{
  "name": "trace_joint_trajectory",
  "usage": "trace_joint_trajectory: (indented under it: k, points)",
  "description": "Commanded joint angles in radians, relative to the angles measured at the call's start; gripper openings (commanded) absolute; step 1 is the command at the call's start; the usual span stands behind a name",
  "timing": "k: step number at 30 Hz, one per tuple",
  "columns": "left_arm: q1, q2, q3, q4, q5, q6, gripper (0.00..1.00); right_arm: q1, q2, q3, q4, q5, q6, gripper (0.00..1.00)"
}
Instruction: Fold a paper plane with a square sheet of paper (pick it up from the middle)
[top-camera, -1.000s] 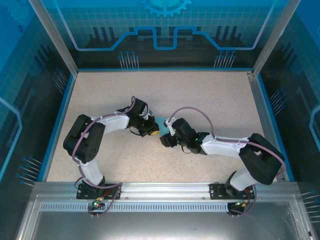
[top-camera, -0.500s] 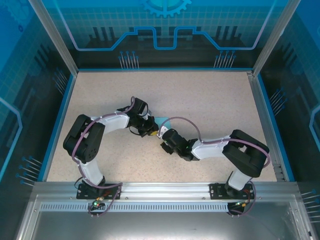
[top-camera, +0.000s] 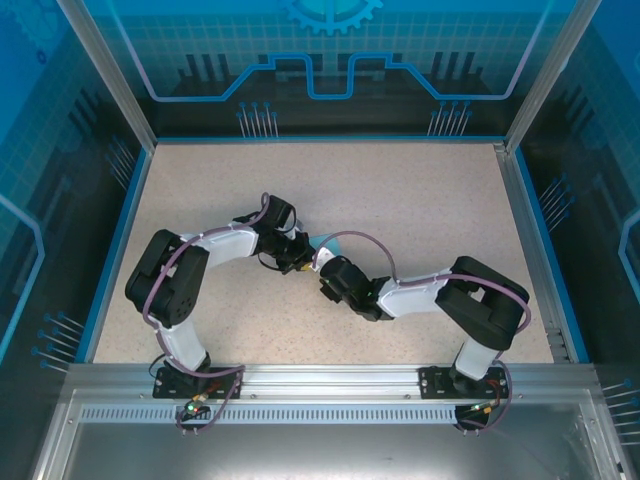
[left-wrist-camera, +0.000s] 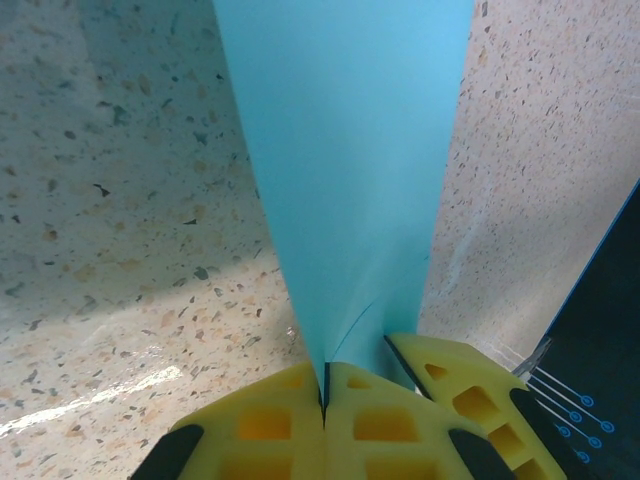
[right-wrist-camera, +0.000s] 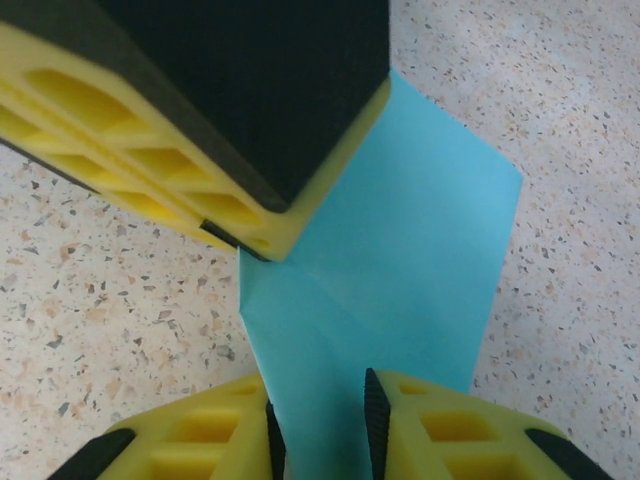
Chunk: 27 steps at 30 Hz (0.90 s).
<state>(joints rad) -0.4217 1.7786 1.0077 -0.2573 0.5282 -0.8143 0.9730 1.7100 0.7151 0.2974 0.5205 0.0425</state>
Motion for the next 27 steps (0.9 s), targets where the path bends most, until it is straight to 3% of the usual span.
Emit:
trace_joint_trajectory:
  k: [1, 10, 16, 27]
  points:
    - [-0.004, -0.033, 0.030, -0.042, 0.001, -0.016, 0.05, 0.019, 0.023, 0.028, 0.035, 0.012, -0.012, 0.27]
    - [-0.001, -0.036, 0.040, -0.058, -0.008, -0.018, 0.07, 0.015, 0.036, 0.031, 0.051, -0.017, 0.010, 0.18]
    - [0.052, -0.104, 0.019, -0.056, -0.016, -0.027, 0.20, -0.022, 0.008, -0.007, 0.075, -0.112, 0.081, 0.07]
    - [0.129, -0.179, -0.035, -0.057, -0.046, -0.012, 0.40, -0.138, -0.047, -0.084, 0.165, -0.378, 0.239, 0.04]
